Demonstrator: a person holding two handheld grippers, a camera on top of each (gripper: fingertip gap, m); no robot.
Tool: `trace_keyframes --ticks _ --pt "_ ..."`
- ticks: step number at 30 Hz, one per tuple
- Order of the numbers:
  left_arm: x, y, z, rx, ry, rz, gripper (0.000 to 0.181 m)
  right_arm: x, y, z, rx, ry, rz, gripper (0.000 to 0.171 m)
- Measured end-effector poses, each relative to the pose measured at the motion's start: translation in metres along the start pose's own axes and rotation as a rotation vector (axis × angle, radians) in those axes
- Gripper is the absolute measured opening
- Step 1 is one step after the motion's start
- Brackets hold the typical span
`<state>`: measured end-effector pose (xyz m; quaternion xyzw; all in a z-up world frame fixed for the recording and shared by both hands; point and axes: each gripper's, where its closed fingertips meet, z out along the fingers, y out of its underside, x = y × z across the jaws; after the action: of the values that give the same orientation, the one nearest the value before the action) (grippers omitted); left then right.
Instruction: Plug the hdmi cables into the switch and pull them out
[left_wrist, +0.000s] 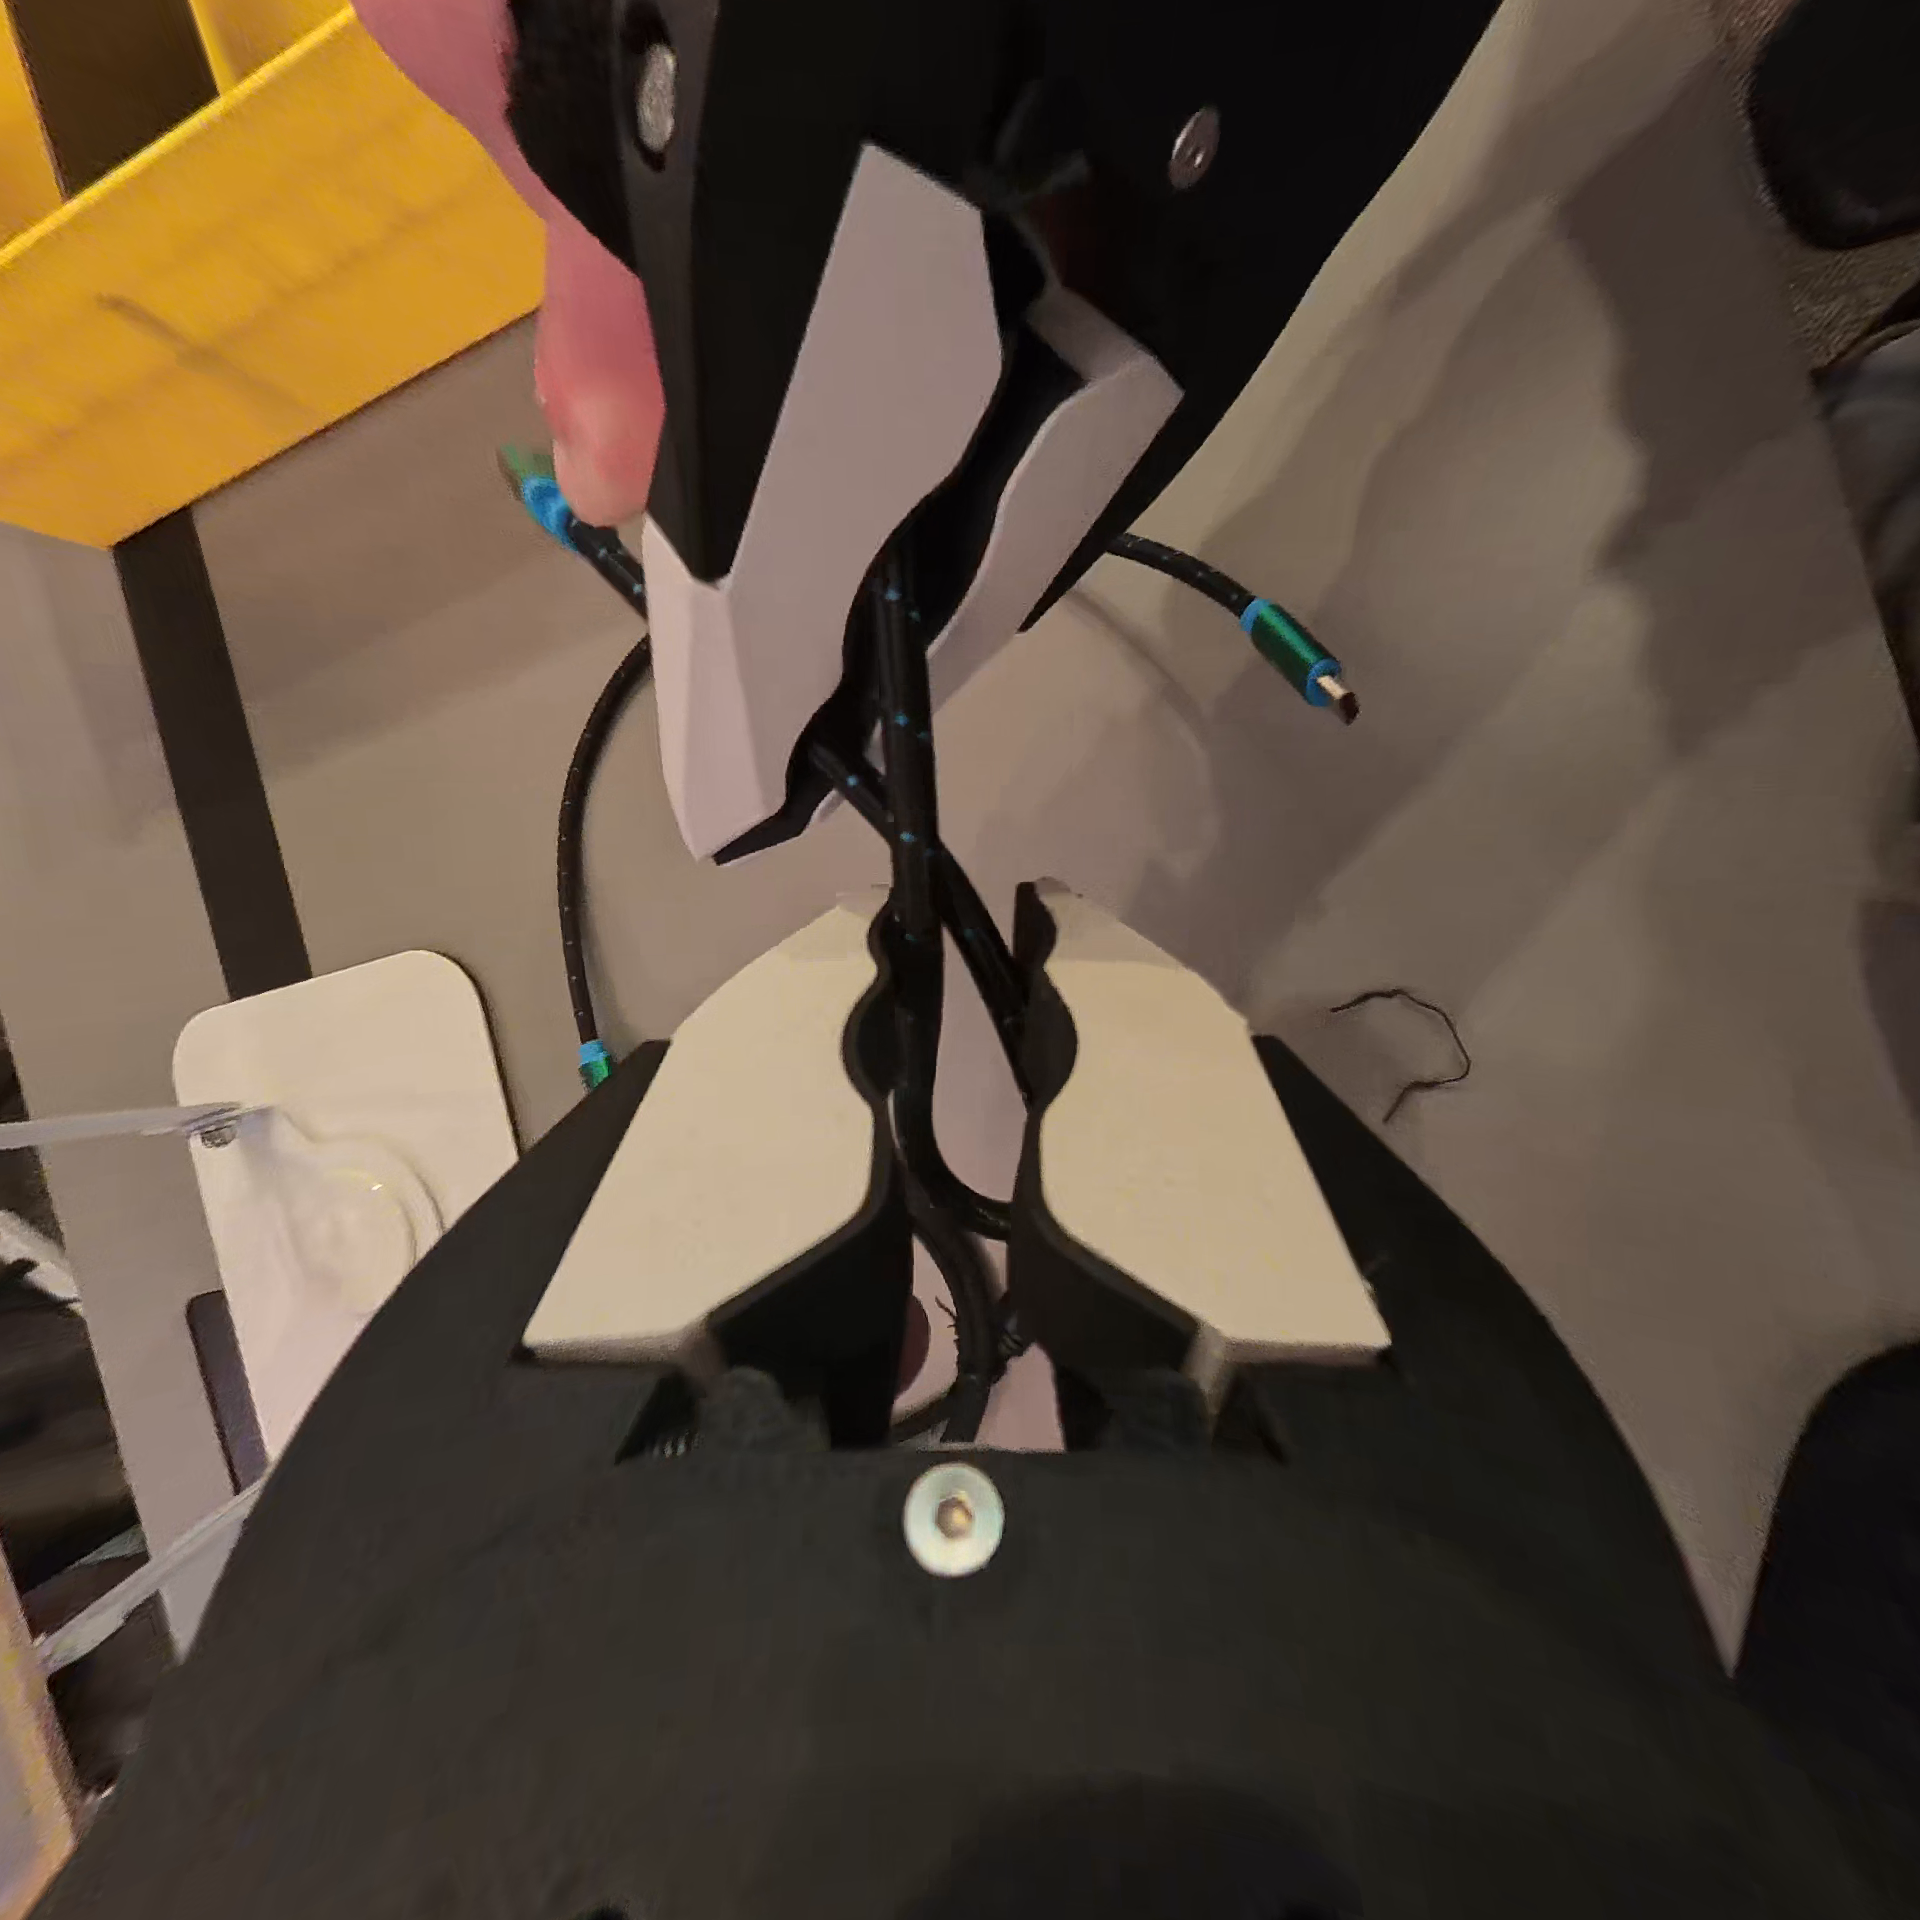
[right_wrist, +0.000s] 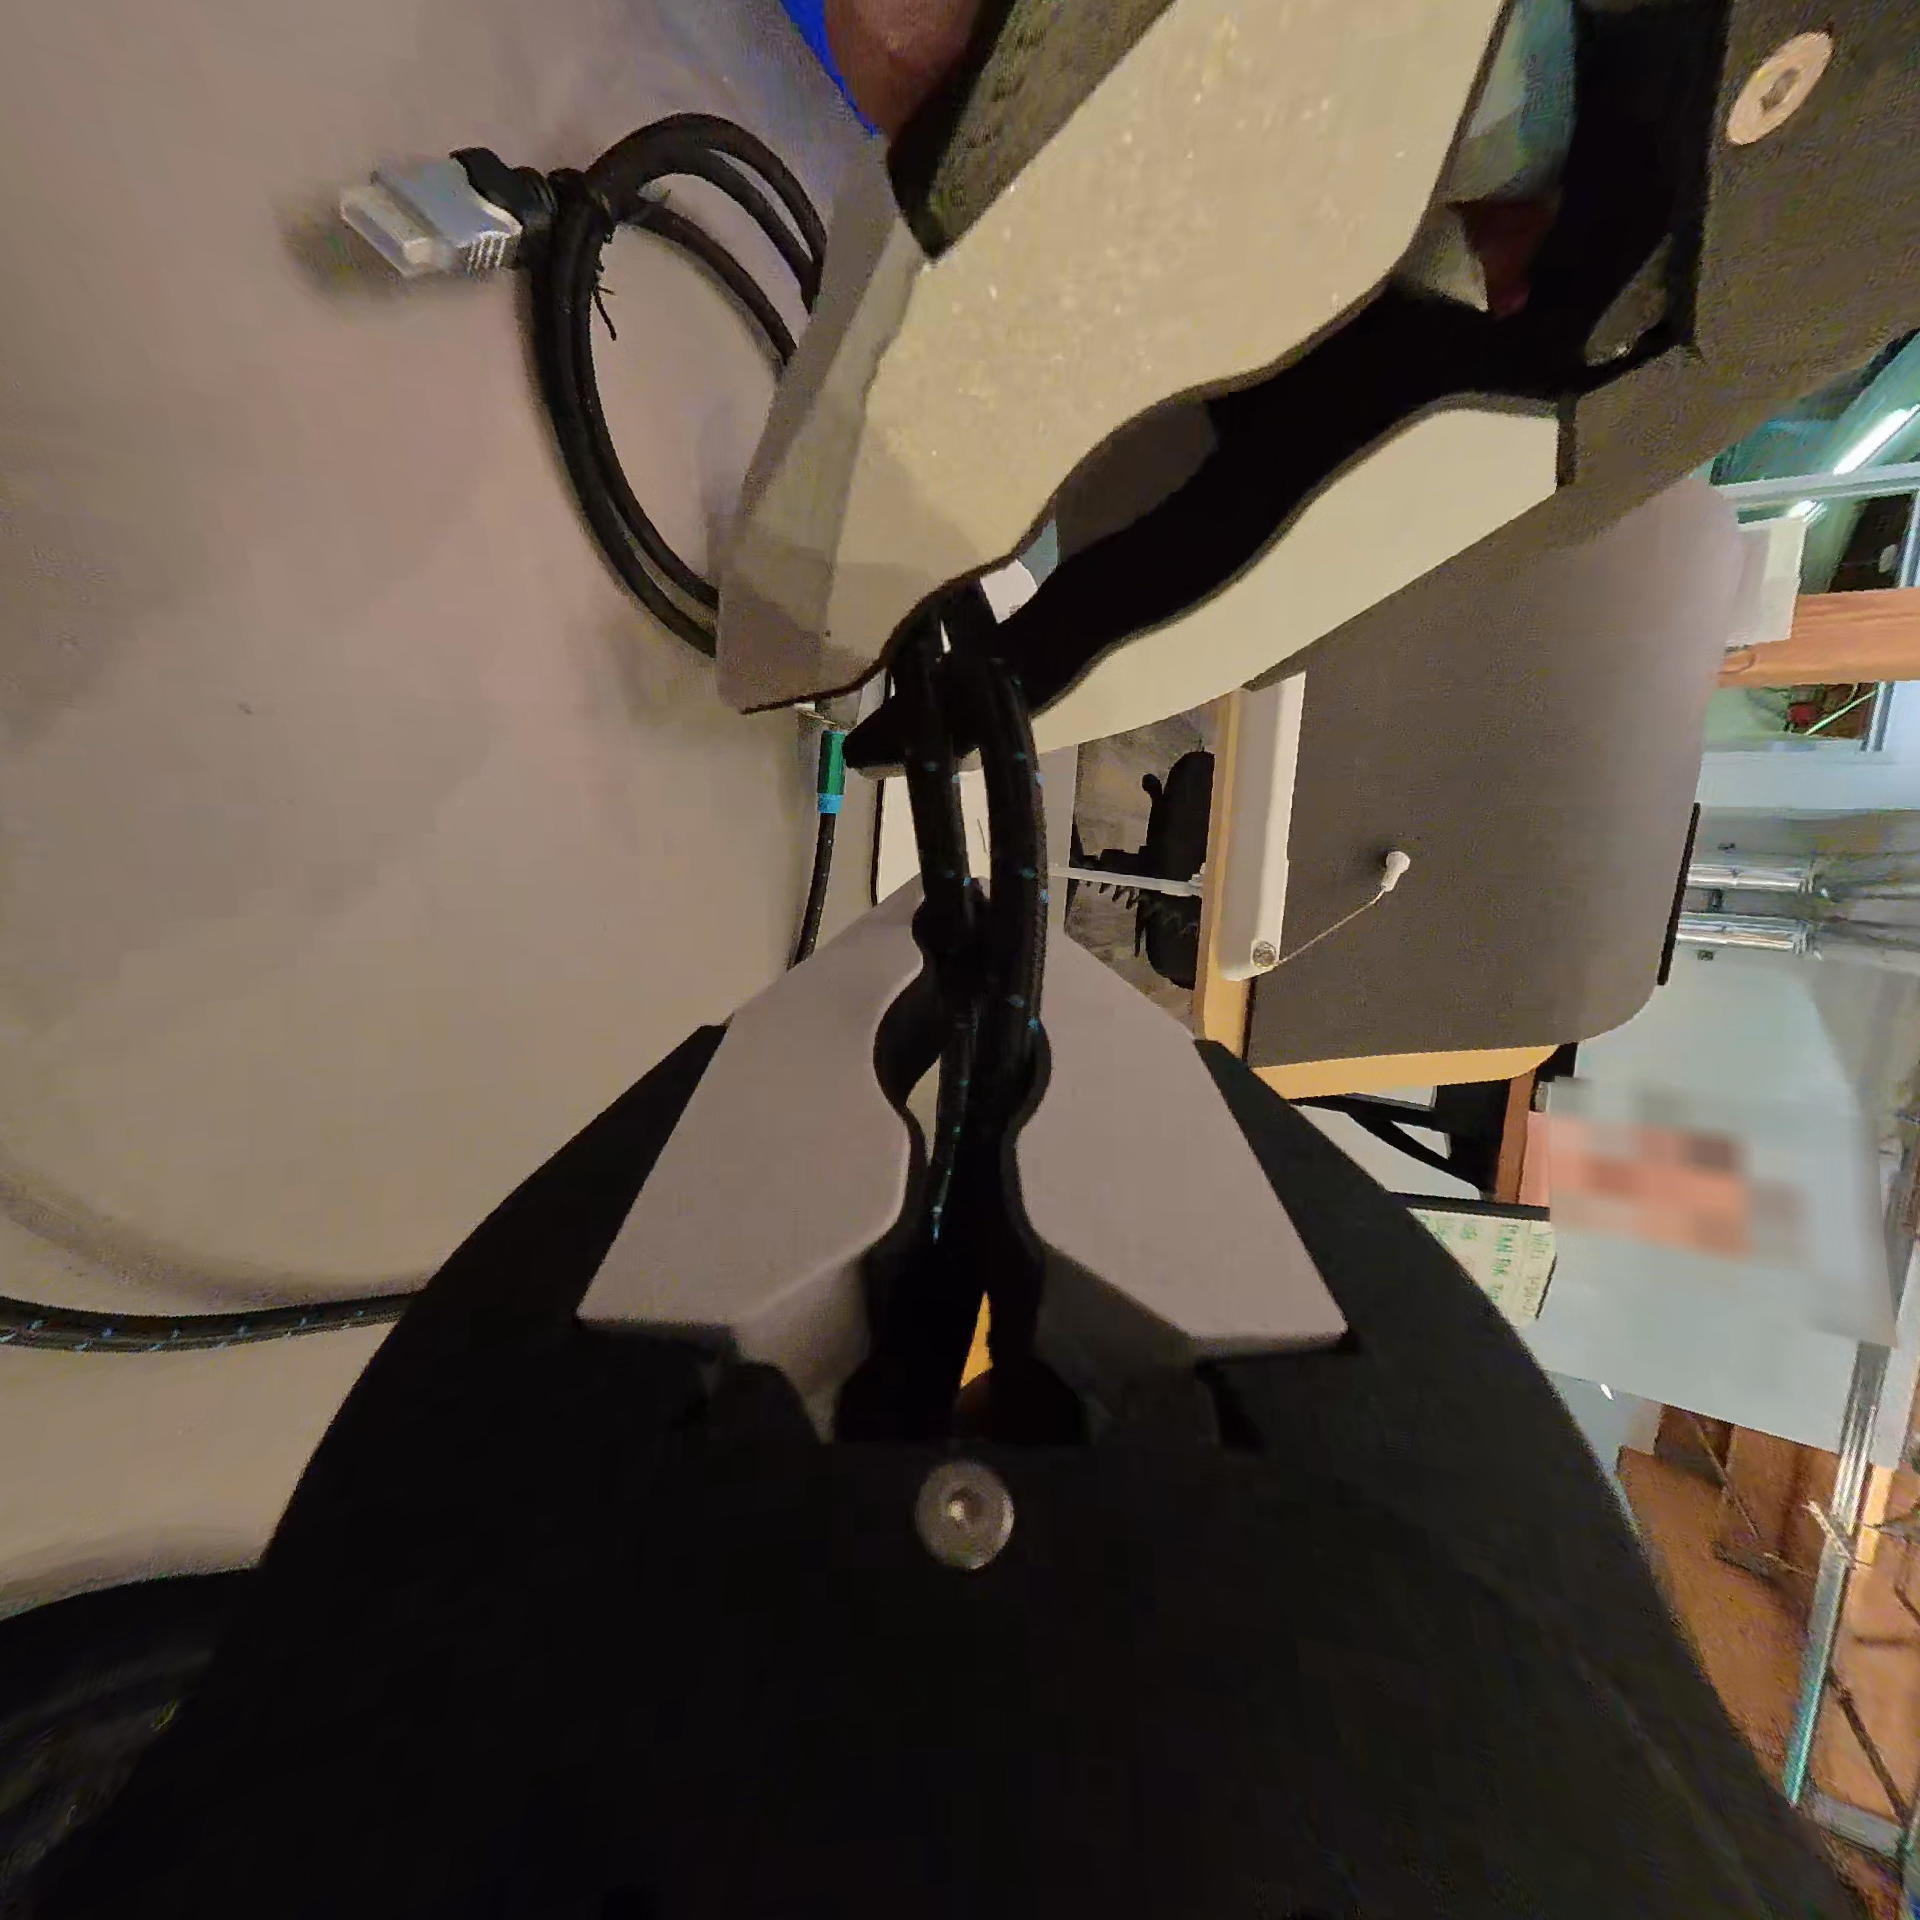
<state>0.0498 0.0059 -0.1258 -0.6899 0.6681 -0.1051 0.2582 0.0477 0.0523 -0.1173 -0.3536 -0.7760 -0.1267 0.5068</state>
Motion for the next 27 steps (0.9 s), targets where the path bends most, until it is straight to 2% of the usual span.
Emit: trace_keyframes --ticks 5,7,8,10,13,18,21,24,26,27 --pt "-0.002 0.01 0.01 -0.079 -0.036 0.021 0.012 -0.009 0.001 0.007 0.005 -0.021 0.001 0.0" --pt "-0.003 0.013 0.012 -0.076 -0.001 -0.035 0.012 -0.01 0.004 0.012 -0.009 -0.004 -0.007 0.002" --pt "-0.007 0.016 0.013 -0.072 0.004 -0.064 0.011 -0.01 0.005 0.012 -0.022 -0.002 -0.012 0.021" --pt "-0.008 0.018 0.013 -0.041 0.07 -0.161 0.01 -0.004 0.011 0.009 -0.071 0.025 -0.034 0.043" --pt "-0.01 0.024 0.012 -0.011 0.153 -0.288 0.01 0.016 0.017 -0.006 -0.147 0.124 -0.1 0.064" --pt "-0.016 0.028 0.01 0.069 0.253 -0.484 0.009 0.042 0.011 -0.049 -0.291 0.33 -0.258 0.076" --pt "-0.019 0.029 0.008 0.115 0.293 -0.569 0.009 0.038 -0.019 -0.071 -0.243 0.435 -0.287 0.079" --pt "-0.011 0.025 0.011 0.132 0.342 -0.603 0.009 0.023 -0.047 -0.068 -0.175 0.502 -0.302 0.093" --pt "0.001 0.016 0.013 0.14 0.388 -0.6 0.009 0.016 -0.044 -0.051 -0.197 0.495 -0.298 0.105" --pt "0.007 0.009 0.012 0.148 0.408 -0.592 0.009 0.017 -0.038 -0.041 -0.213 0.507 -0.312 0.104"
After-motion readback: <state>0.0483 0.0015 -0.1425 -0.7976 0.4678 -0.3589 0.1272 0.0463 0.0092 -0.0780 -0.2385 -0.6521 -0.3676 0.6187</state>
